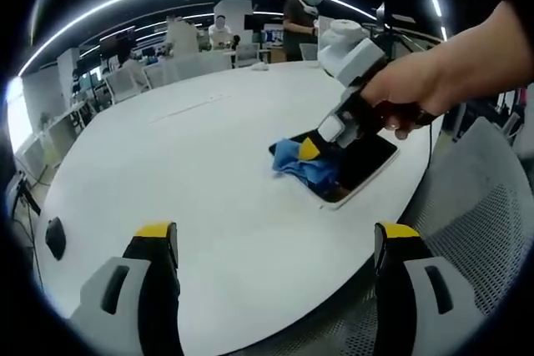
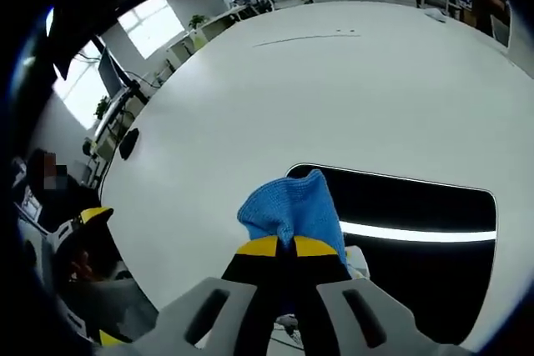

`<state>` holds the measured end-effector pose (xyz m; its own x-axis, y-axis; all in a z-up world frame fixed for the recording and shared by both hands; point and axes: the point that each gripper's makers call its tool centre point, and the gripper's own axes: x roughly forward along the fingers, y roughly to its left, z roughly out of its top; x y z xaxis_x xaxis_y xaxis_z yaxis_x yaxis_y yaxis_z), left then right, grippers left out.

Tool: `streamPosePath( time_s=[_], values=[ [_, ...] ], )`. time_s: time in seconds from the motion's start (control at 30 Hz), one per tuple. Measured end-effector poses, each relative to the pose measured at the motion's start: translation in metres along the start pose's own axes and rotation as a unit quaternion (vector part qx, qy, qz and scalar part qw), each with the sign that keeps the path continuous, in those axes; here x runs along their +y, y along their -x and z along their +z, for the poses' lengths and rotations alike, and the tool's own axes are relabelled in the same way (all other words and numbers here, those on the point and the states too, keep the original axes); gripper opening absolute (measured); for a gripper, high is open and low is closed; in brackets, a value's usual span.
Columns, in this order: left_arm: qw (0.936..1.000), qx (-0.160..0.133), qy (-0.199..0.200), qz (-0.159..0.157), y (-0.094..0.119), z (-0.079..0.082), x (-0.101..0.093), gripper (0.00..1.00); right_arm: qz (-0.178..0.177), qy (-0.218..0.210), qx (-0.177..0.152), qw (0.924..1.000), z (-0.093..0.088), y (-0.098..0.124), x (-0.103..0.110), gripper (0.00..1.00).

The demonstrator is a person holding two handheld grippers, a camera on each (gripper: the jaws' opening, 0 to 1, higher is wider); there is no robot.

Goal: Wipe the mirror surface with the cleaning cloth until all visible marks leave the cleaned area.

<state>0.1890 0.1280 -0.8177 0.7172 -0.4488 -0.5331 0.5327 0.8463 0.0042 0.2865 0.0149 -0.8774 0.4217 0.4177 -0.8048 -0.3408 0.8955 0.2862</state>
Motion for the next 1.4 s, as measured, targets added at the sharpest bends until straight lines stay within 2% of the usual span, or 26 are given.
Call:
streamPosePath(
  time_s=[0.2, 0.47, 0.73, 1.03, 1.17, 1.27, 1.33, 1.37, 1.4],
  values=[
    [1.0, -0.008, 0.003, -0.001, 0.0, 0.003, -0.001, 0.99, 0.0, 0.0, 0.001, 1.0, 0.002, -0.006, -0.009, 0.0],
    [1.0, -0.006, 0.005, 0.002, 0.0, 0.002, 0.0, 0.99, -0.001, 0.0, 0.009, 1.0, 0.0, -0.001, -0.028, 0.0],
    [0.9999, -0.006, 0.014, -0.002, 0.0, 0.003, -0.003, 0.99, -0.005, -0.008, 0.012, 0.9999, -0.005, 0.012, -0.047, 0.0],
    [0.9998, 0.013, 0.016, -0.006, 0.0, -0.001, -0.01, 0.99, 0.004, -0.007, 0.021, 0.9997, -0.013, 0.032, -0.062, 0.0],
    [0.9997, 0.015, 0.019, -0.007, 0.001, -0.002, -0.01, 0.99, -0.001, -0.01, 0.03, 0.9995, -0.015, 0.037, -0.083, 0.0],
    [0.9999, 0.015, -0.007, 0.004, 0.002, -0.004, -0.003, 0.99, -0.003, -0.017, 0.032, 0.9993, -0.017, 0.039, -0.097, 0.0],
    [0.9997, 0.015, 0.007, 0.018, 0.003, -0.005, 0.005, 0.99, -0.003, -0.027, 0.031, 0.9991, -0.018, 0.045, -0.1, 0.0],
    [0.9993, 0.006, 0.019, 0.03, 0.004, -0.002, 0.011, 0.99, -0.004, -0.026, 0.032, 0.9991, -0.018, 0.045, -0.104, 0.0],
    [0.9994, 0.006, 0.017, 0.028, 0.004, -0.003, 0.012, 0.99, -0.005, -0.026, 0.031, 0.9992, -0.019, 0.046, -0.107, 0.0]
  ],
)
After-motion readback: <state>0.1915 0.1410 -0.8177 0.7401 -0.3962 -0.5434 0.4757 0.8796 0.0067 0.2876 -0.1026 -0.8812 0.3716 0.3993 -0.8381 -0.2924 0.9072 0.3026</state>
